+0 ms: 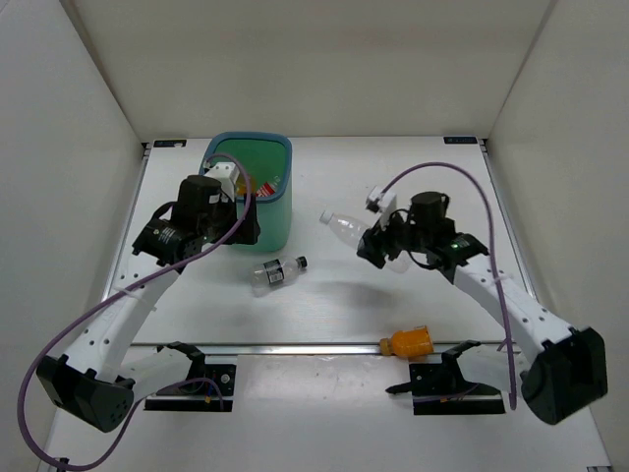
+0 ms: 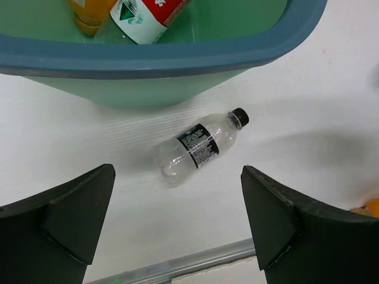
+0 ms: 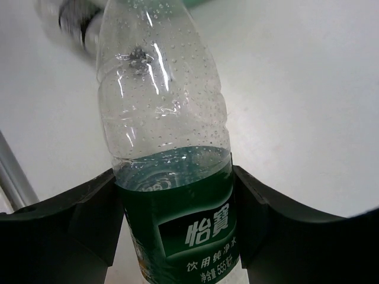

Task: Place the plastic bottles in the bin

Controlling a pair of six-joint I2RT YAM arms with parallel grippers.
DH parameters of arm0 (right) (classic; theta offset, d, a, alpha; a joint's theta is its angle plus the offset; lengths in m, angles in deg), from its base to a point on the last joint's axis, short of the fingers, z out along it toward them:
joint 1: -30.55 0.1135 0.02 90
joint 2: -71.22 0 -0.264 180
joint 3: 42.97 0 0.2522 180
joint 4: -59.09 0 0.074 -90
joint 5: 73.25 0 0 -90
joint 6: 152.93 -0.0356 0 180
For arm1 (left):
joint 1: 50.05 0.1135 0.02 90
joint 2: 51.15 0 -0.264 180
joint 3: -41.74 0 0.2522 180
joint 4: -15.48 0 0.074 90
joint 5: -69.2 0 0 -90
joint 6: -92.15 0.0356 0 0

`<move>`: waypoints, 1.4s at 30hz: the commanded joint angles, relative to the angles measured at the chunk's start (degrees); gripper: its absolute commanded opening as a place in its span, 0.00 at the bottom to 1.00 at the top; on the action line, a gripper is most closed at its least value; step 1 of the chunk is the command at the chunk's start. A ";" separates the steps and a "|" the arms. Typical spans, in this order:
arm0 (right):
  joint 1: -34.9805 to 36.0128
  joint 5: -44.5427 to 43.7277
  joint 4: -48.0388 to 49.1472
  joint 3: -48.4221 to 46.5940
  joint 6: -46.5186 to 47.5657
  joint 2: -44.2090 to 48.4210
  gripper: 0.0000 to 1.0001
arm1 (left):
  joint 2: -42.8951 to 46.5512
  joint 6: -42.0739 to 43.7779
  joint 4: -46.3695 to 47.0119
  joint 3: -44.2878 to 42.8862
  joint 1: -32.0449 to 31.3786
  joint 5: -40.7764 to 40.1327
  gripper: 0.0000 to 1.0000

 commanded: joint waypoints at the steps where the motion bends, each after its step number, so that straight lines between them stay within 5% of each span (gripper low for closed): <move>1: -4.71 6.48 8.41 -2.21 -4.94 6.06 0.51 | 1.74 2.28 2.13 2.14 -0.75 2.42 0.99; 7: -5.09 18.43 24.94 -15.99 -9.69 -1.47 0.51 | 2.89 2.02 -1.55 8.30 -1.91 1.02 0.99; 12: -1.48 24.16 38.29 -35.24 -17.67 -20.60 0.50 | 7.53 -3.68 -0.51 16.47 -2.25 4.18 0.99; 18: 5.11 28.66 40.16 -68.71 -28.13 -44.60 0.50 | 13.42 -8.17 0.80 21.83 -2.34 6.38 0.99; 23: 8.80 29.89 41.13 -84.99 -36.66 -59.73 0.53 | 15.11 -8.19 0.02 22.28 -2.34 5.76 0.99; 29: 11.18 26.28 37.71 -83.71 -34.65 -61.17 0.61 | 14.14 -5.12 -1.12 20.18 -3.13 3.92 0.99; 36: 10.31 24.70 37.01 -80.97 -36.15 -59.68 0.99 | 10.37 -2.99 2.21 18.42 -5.23 4.62 0.98; 42: 6.45 26.09 32.01 -80.19 -39.30 -56.96 0.99 | 2.72 0.61 4.68 14.73 -11.11 3.94 0.98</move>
